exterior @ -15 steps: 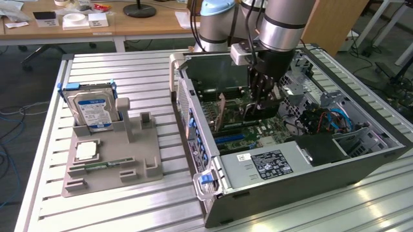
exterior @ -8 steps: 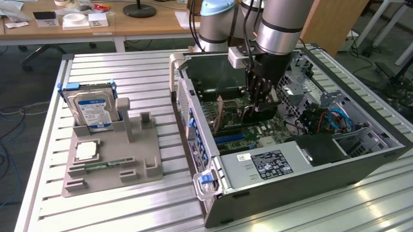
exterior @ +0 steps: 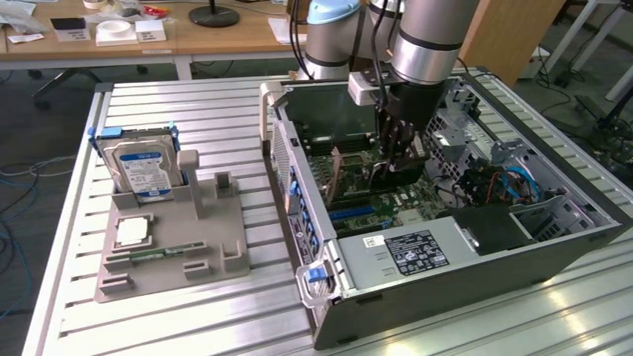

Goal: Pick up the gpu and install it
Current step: 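Insert the gpu into the slot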

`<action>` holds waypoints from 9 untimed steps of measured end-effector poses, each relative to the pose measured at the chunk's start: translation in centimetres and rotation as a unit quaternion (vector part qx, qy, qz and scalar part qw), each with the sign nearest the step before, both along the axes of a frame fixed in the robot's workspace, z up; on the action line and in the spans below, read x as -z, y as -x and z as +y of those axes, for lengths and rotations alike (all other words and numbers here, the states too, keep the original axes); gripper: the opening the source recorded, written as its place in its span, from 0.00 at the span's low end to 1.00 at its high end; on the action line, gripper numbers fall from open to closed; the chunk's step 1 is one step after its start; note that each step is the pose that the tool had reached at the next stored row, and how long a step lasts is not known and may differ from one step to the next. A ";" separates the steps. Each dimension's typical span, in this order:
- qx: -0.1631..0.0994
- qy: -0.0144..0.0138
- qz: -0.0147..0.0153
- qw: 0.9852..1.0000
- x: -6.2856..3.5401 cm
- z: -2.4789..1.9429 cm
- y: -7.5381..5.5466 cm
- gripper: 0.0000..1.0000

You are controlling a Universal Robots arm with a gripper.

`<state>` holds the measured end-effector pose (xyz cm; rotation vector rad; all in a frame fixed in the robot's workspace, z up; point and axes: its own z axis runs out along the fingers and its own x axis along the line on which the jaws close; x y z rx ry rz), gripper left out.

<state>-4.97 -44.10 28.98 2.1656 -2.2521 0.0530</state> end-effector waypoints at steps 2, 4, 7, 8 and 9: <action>0.000 0.000 0.000 1.000 0.00 0.00 0.1 0.27; 0.000 0.000 0.000 1.000 0.01 0.00 0.1 0.27; 0.000 0.000 0.000 1.000 0.00 -0.01 0.1 0.27; 0.000 0.000 0.000 1.000 0.01 -0.01 0.1 0.27; 0.000 0.000 0.000 1.000 0.01 -0.01 0.1 0.27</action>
